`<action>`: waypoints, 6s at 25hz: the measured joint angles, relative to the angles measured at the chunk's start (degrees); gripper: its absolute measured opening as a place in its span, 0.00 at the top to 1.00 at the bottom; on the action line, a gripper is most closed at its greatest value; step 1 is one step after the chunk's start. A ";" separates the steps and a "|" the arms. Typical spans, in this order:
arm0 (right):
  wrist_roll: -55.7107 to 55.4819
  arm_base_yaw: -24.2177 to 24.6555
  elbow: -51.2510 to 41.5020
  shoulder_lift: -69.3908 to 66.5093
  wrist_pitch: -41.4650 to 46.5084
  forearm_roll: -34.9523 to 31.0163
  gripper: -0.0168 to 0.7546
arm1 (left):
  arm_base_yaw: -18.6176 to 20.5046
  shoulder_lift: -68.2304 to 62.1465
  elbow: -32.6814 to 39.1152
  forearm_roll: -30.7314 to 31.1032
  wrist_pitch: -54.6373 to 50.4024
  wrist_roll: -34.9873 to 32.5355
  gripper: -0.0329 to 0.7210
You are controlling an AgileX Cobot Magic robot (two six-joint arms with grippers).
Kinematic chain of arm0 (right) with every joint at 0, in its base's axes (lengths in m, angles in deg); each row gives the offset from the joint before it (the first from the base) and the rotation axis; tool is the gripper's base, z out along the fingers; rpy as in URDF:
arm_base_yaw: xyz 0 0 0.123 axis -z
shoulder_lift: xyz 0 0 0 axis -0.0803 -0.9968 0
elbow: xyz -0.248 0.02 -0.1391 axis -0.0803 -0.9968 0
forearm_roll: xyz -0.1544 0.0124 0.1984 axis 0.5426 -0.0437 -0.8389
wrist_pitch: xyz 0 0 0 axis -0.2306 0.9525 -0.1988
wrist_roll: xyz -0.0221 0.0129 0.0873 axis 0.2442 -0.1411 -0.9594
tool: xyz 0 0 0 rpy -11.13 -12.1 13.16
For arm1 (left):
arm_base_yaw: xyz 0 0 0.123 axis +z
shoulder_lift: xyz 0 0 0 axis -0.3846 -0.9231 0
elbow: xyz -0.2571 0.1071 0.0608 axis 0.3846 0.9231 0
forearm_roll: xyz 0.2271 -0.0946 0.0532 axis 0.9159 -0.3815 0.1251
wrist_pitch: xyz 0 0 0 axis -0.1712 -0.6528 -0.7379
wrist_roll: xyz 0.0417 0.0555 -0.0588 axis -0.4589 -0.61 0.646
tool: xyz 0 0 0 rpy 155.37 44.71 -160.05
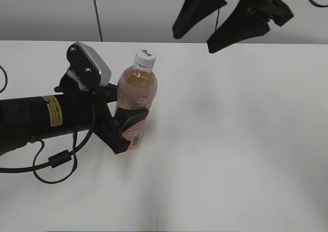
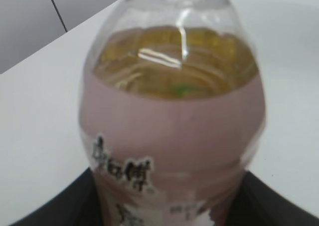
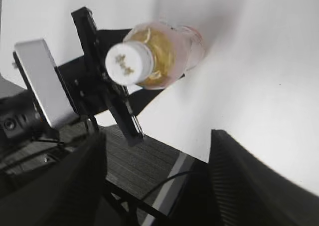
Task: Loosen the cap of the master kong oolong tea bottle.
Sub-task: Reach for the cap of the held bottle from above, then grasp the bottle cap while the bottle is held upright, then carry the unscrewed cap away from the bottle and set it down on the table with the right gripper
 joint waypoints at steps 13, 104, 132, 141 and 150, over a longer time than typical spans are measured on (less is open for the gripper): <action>-6.67 0.00 8.46 -11.47 0.00 -7.01 0.35 | -0.14 0.00 -0.98 0.28 -2.63 -0.69 0.44; 143.26 -1.14 8.97 -16.37 -2.90 -5.53 0.62 | -2.47 0.00 -4.52 0.16 -9.46 -0.42 0.44; 77.07 7.94 8.92 -10.55 -3.67 9.17 0.62 | -2.53 -3.98 -2.27 -7.68 17.95 0.44 0.44; 39.46 10.16 -2.29 -13.49 -0.36 20.76 0.62 | -2.53 -8.29 -2.21 -5.77 24.02 3.11 0.44; 33.29 13.98 -15.97 -16.03 -13.62 21.26 0.63 | -2.58 -10.53 -2.21 -5.72 23.65 3.29 0.44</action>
